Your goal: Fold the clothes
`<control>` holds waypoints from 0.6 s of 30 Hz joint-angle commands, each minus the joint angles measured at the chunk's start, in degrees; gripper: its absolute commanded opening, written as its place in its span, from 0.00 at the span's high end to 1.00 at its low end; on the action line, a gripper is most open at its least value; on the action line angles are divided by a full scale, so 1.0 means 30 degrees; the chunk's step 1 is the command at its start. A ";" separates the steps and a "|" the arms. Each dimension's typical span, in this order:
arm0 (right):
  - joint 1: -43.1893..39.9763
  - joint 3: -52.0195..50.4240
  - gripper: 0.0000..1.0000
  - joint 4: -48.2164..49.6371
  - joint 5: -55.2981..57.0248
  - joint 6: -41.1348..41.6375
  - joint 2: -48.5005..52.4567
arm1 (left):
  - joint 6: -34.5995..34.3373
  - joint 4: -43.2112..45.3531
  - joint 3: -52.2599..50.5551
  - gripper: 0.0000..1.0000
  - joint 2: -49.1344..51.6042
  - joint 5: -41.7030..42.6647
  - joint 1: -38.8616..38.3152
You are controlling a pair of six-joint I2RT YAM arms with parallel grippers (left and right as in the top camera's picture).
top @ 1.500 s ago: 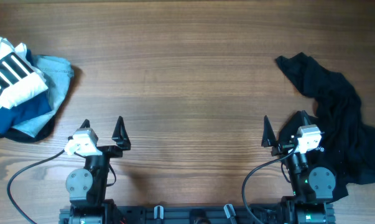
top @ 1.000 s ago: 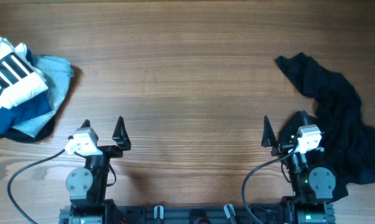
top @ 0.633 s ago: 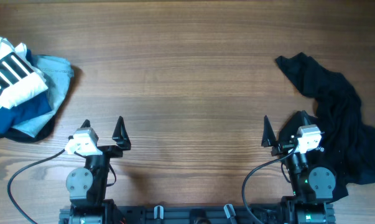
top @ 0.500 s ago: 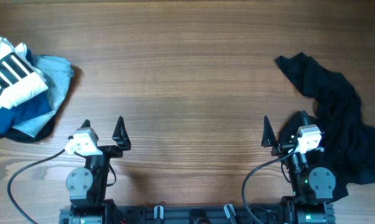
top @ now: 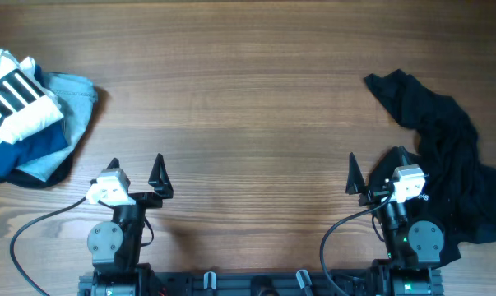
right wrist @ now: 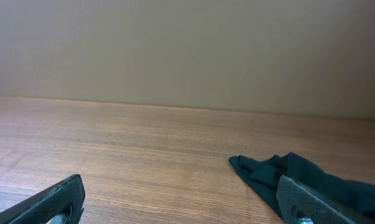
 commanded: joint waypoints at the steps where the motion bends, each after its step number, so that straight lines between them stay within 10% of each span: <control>1: -0.0109 -0.0015 0.00 0.0066 -0.0313 0.0430 -0.0153 | -0.0175 -0.0073 -0.0095 0.00 0.0029 0.0306 0.0138; 18: -0.0117 0.5756 0.00 -0.6907 0.3963 0.2579 0.6666 | -0.2229 -0.3883 0.3963 0.00 0.4138 0.1741 0.0138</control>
